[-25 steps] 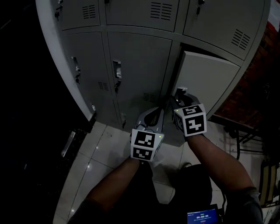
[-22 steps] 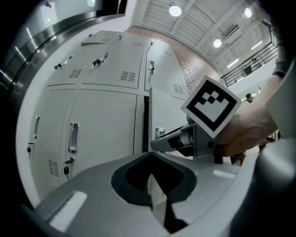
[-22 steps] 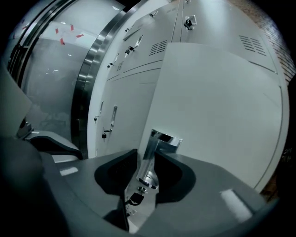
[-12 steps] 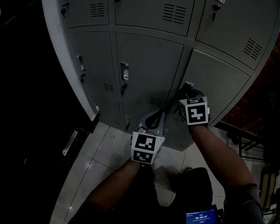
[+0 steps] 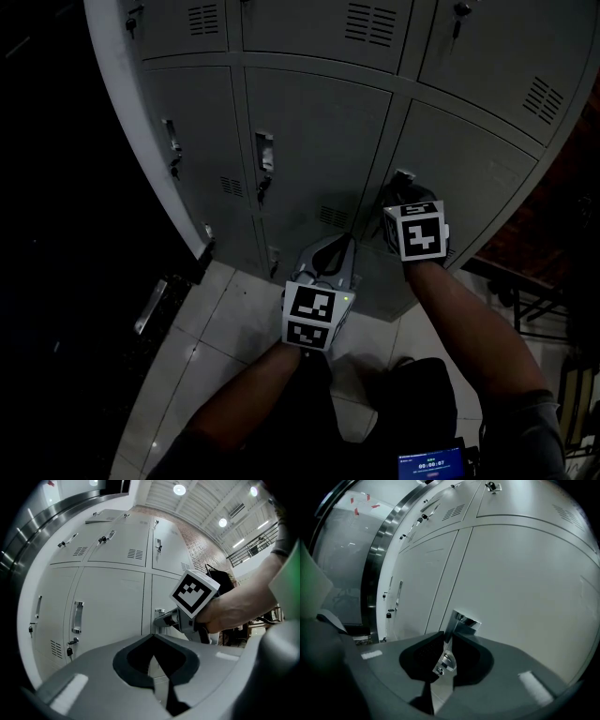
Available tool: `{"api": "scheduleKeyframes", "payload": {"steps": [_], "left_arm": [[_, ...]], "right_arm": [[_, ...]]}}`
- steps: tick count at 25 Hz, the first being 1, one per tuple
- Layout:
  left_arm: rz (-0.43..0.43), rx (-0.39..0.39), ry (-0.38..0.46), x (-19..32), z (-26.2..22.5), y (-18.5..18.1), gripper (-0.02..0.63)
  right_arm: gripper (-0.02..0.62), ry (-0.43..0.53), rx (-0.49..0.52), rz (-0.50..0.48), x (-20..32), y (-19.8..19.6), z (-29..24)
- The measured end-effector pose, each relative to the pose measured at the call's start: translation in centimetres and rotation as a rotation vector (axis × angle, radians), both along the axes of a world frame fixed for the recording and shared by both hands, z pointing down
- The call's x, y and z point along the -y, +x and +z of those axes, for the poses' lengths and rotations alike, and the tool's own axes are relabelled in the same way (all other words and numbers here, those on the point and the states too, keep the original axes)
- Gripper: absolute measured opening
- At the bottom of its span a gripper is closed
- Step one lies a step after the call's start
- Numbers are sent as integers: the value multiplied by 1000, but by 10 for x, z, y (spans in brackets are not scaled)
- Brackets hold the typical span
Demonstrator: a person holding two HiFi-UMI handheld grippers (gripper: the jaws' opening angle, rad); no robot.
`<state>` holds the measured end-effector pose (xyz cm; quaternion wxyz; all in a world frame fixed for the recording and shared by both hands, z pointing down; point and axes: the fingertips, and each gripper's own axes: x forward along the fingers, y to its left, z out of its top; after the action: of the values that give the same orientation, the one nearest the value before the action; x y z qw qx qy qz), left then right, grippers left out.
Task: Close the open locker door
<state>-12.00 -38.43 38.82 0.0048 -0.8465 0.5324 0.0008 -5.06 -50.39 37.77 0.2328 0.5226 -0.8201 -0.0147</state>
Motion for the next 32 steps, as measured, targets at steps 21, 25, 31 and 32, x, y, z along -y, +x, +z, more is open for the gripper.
{"api": "scheduleKeyframes", "payload": {"steps": [21,25,31,32], "left_arm": [[209,101,18,-57,-23,95,2],[310,68,-46,-88,-20,128,2],[423,21,-79,-125,-27,162,2],[436,24,-79,-131,-29,166,2]], "right_arm": [[94,5,229,-268,-177,85,1],[81,55,249,-277,-221,114,-15],[66,91,288,-292,-278,147,-26],[58,87,305,-292,-287,152,-27]]}}
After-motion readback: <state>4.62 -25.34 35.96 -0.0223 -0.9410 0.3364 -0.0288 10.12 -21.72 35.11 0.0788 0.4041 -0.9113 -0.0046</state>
